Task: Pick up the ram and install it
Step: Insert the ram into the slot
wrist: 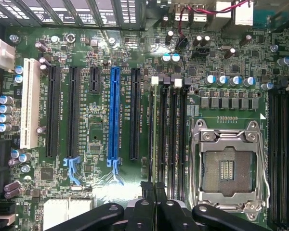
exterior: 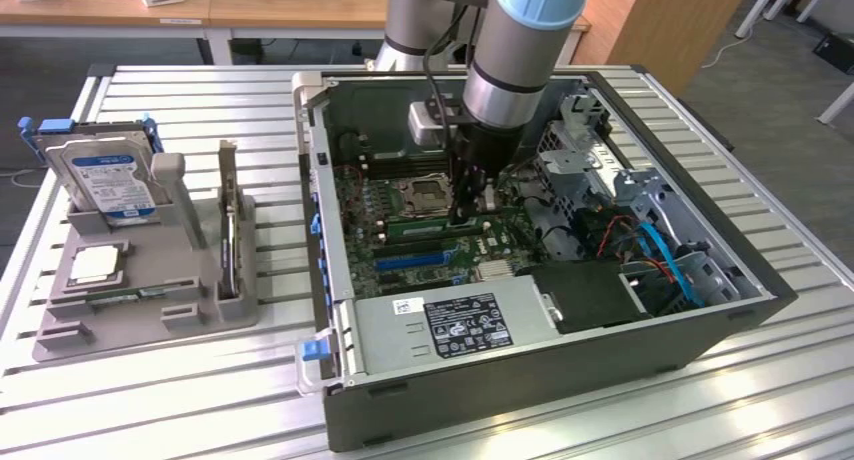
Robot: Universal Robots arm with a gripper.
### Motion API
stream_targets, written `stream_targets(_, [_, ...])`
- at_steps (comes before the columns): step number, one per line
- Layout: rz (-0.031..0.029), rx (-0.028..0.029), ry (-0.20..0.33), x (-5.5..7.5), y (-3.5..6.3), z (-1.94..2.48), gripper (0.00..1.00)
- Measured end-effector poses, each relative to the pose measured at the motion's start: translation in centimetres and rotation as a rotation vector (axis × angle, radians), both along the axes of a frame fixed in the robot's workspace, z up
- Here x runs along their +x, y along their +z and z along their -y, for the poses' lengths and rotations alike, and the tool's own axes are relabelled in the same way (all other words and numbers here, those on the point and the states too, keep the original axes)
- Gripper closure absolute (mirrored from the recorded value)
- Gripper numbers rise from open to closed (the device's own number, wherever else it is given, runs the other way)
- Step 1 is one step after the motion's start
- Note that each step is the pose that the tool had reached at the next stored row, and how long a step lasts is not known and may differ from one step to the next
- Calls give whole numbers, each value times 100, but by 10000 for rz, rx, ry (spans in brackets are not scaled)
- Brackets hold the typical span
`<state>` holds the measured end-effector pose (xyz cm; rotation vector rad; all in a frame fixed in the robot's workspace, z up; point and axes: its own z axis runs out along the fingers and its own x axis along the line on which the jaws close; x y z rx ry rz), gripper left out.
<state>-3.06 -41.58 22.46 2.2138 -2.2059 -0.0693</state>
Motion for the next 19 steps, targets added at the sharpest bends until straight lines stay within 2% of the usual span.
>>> stream_targets(9, [-1,1,-1,-1,-3,0,87])
stream_targets(10, [0,1,-1,-1,-3,0,82])
stream_targets(11, [0,1,0,0,-3,0,82])
stream_targets(12, [0,1,-1,0,-3,0,75])
stream_targets(16, [0,1,0,0,0,0,75])
stream_targets(19, [0,2,-1,0,40,0,75])
